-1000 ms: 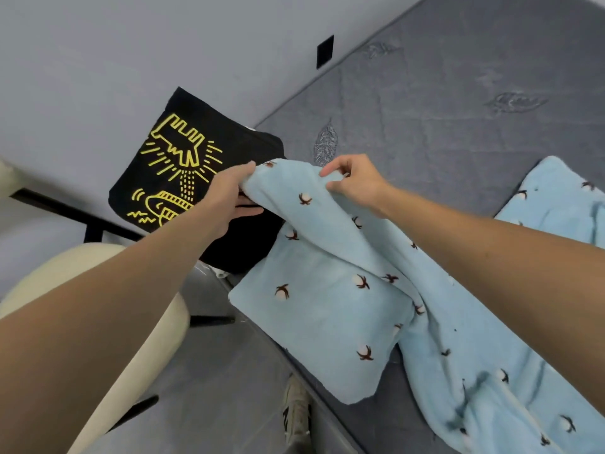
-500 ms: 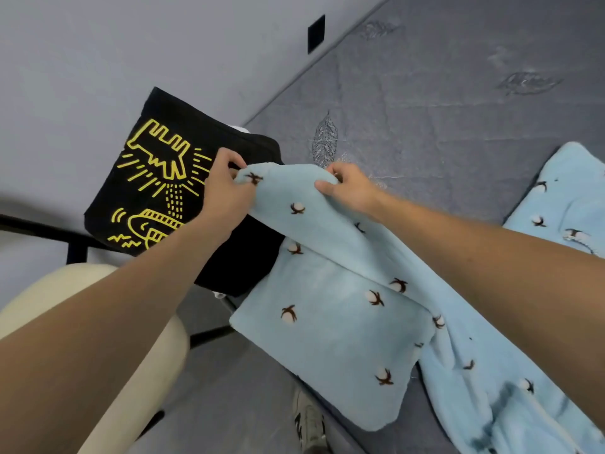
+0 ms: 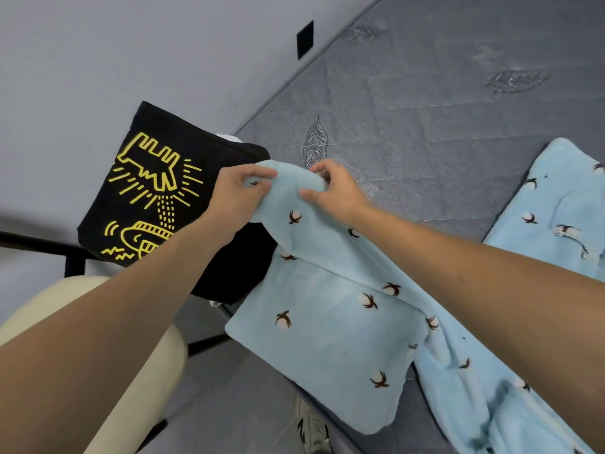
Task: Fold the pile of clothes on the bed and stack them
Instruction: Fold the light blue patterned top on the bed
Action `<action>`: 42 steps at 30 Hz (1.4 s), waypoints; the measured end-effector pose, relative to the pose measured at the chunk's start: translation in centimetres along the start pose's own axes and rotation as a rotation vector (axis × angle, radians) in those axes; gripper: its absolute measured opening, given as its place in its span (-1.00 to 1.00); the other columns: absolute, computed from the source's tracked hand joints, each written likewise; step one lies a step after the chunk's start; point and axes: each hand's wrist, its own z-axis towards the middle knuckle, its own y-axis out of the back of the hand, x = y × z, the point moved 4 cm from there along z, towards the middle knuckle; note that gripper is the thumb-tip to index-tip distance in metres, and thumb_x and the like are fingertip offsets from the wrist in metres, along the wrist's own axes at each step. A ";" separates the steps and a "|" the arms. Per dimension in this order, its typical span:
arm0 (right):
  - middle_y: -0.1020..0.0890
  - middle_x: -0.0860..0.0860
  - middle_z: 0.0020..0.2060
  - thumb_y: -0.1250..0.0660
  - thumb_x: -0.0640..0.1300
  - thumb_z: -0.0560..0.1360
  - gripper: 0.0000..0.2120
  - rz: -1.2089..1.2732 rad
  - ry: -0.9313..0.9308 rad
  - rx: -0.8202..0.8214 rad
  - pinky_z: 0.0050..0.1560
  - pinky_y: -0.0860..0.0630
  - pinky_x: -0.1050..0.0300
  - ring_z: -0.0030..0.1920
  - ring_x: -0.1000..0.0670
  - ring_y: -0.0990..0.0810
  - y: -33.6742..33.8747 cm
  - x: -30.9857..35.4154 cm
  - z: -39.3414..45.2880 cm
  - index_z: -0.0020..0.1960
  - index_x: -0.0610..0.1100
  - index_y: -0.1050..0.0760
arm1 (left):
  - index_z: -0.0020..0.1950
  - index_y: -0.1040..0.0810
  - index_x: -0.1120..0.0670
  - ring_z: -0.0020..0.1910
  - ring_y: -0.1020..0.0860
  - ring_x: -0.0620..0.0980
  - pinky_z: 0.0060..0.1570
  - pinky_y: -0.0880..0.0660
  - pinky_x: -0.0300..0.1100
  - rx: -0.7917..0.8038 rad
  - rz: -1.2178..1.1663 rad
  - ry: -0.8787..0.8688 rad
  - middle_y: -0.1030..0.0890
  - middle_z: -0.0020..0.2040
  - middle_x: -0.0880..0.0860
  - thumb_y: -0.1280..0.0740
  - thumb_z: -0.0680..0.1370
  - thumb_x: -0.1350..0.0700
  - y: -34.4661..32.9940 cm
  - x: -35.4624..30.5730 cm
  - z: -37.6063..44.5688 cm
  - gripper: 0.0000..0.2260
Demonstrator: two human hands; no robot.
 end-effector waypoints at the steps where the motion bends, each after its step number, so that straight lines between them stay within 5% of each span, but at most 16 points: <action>1: -0.55 0.00 0.06 -0.57 -0.01 0.47 -0.61 -0.088 0.011 -0.071 0.12 -0.42 0.06 0.12 0.00 -0.46 0.2 0.0 -0.2 0.22 -0.04 -0.53 | 0.16 -0.74 0.10 0.16 -0.66 -0.04 0.19 -0.63 -0.12 -0.008 0.012 -0.018 -0.69 0.12 -0.02 -0.41 0.59 0.31 0.0 -0.1 -0.2 -0.79; 4: -0.57 -0.09 0.06 -0.54 -0.11 0.48 -0.72 -0.059 0.027 -0.184 0.13 -0.45 0.05 0.06 -0.02 -0.48 0.3 0.6 -0.9 0.14 -0.10 -0.57 | 0.19 -0.70 0.06 0.10 -0.63 -0.08 0.13 -0.62 -0.13 -0.035 0.050 -0.060 -0.67 0.10 -0.04 -0.43 0.55 0.34 0.1 -0.3 -0.8 -0.72; 6: -0.64 -0.15 -0.06 -0.46 -0.21 0.55 -0.91 0.296 -0.072 -0.065 -0.04 -0.53 0.03 -0.13 -0.01 -0.56 -0.8 1.7 -1.7 0.04 -0.18 -0.61 | 0.25 -0.65 0.06 0.02 -0.61 -0.14 0.06 -0.60 -0.18 -0.059 0.037 -0.067 -0.66 0.07 -0.05 -0.46 0.53 0.34 0.2 -0.2 -1.2 -0.66; 8: -0.67 -0.17 -0.04 -0.35 -0.18 0.65 -0.86 0.610 -0.222 0.091 -0.07 -0.57 0.07 -0.14 -0.04 -0.62 -2.8 2.8 -2.6 0.10 -0.24 -0.62 | 0.32 -0.61 0.07 0.03 -0.64 -0.12 0.07 -0.60 -0.20 -0.081 -0.101 -0.025 -0.69 0.08 0.01 -0.47 0.55 0.30 0.3 0.1 -1.6 -0.64; 11: -0.68 -0.12 0.03 -0.23 -0.03 0.71 -0.72 0.883 -0.399 0.190 0.28 -0.55 0.00 0.03 -0.06 -0.65 -5.0 3.7 -3.9 0.14 -0.23 -0.59 | 0.30 -0.63 0.11 0.17 -0.69 0.09 0.25 -0.61 -0.03 -0.113 -0.442 0.172 -0.74 0.12 0.12 -0.33 0.67 0.16 0.2 0.9 -1.9 -0.78; 14: -0.63 -0.20 0.14 -0.24 0.00 0.71 -0.58 1.061 -0.482 0.186 0.45 -0.47 -0.09 0.16 -0.13 -0.61 -5.4 3.5 -4.9 0.34 -0.32 -0.54 | 0.30 -0.58 0.15 0.10 -0.72 0.15 0.09 -0.67 -0.02 -0.029 -0.510 0.226 -0.75 0.12 0.12 -0.12 0.75 0.18 -0.8 1.4 -2.6 -0.73; 17: -0.61 -0.31 0.09 -0.37 -0.07 0.65 -0.48 1.039 -0.432 0.128 0.41 -0.48 -0.22 0.07 -0.18 -0.59 -5.2 2.8 -5.4 0.38 -0.49 -0.42 | 0.24 -0.59 0.11 -0.02 -0.75 0.12 -0.15 -0.65 -0.16 0.018 -0.458 0.198 -0.74 0.11 0.14 -0.12 0.69 0.36 -1.6 1.3 -3.1 -0.69; 20: -0.61 -0.46 0.19 -0.38 -0.22 0.64 -0.68 0.866 -0.363 0.034 0.35 -0.51 -0.33 0.02 -0.20 -0.61 -4.5 2.1 -5.6 0.26 -0.46 -0.54 | 0.21 -0.61 0.11 -0.15 -0.72 -0.03 -0.21 -0.62 -0.18 0.015 -0.399 0.171 -0.72 0.03 0.11 -0.16 0.67 0.37 -2.2 1.0 -3.0 -0.70; 23: -0.69 -0.34 0.14 -0.34 -0.30 0.64 -0.79 0.815 -0.338 -0.028 0.32 -0.56 -0.28 0.16 -0.27 -0.69 -3.6 1.2 -5.9 0.23 -0.36 -0.61 | 0.22 -0.66 0.07 -0.09 -0.58 -0.17 -0.02 -0.54 -0.21 -0.050 0.001 -0.067 -0.60 0.08 0.02 -0.31 0.63 0.30 -2.6 0.2 -3.4 -0.75; 26: -0.72 -0.27 0.08 -0.33 -0.30 0.64 -0.80 0.871 -0.322 -0.046 0.22 -0.64 -0.17 0.13 -0.23 -0.72 -2.1 -0.3 -6.9 0.23 -0.31 -0.62 | 0.42 -0.57 0.04 0.18 -0.51 -0.05 0.25 -0.48 -0.16 0.017 0.186 -0.183 -0.49 0.25 0.03 -0.36 0.64 0.21 -4.2 -0.6 -4.4 -0.66; 30: -0.76 -0.18 -0.02 -0.34 -0.25 0.64 -0.87 0.953 -0.364 -0.066 0.02 -0.71 -0.04 0.01 -0.15 -0.75 0.8 -3.3 -9.2 0.13 -0.19 -0.64 | 0.60 -0.39 0.05 0.37 -0.47 -0.07 0.43 -0.39 -0.20 0.313 0.105 -0.177 -0.47 0.41 0.06 -0.25 0.73 0.11 -9.0 -1.6 -7.3 -0.59; 33: -0.76 -0.17 -0.01 -0.43 -0.11 0.60 -0.84 0.994 -0.384 -0.111 0.04 -0.71 -0.07 0.02 -0.13 -0.76 3.6 -6.1 -12.0 0.12 -0.16 -0.66 | 0.62 -0.33 0.10 0.51 -0.40 -0.05 0.55 -0.29 -0.11 0.361 0.033 -0.186 -0.43 0.53 0.06 -0.16 0.77 0.12 -14.0 -3.1 -9.9 -0.60; 37: -0.77 -0.18 -0.06 -0.55 -0.13 0.50 -0.76 0.985 -0.387 -0.197 -0.09 -0.72 -0.03 -0.04 -0.13 -0.78 8.9 -10.9 -17.5 0.11 -0.21 -0.69 | 0.60 -0.32 0.02 0.54 -0.30 -0.21 0.51 -0.20 -0.38 0.458 0.000 -0.194 -0.34 0.57 -0.09 -0.09 0.78 0.09 -21.5 -4.6 -14.5 -0.63; 42: -0.76 -0.19 -0.08 -0.64 -0.07 0.40 -0.62 0.819 -0.486 -0.372 0.12 -0.69 -0.15 -0.03 -0.15 -0.77 15.9 -18.3 -25.3 0.10 -0.27 -0.68 | 0.65 -0.08 0.15 0.55 -0.26 -0.24 0.48 -0.21 -0.43 0.564 -0.056 -0.015 -0.25 0.59 -0.10 0.03 0.79 0.19 -32.8 -5.0 -20.2 -0.60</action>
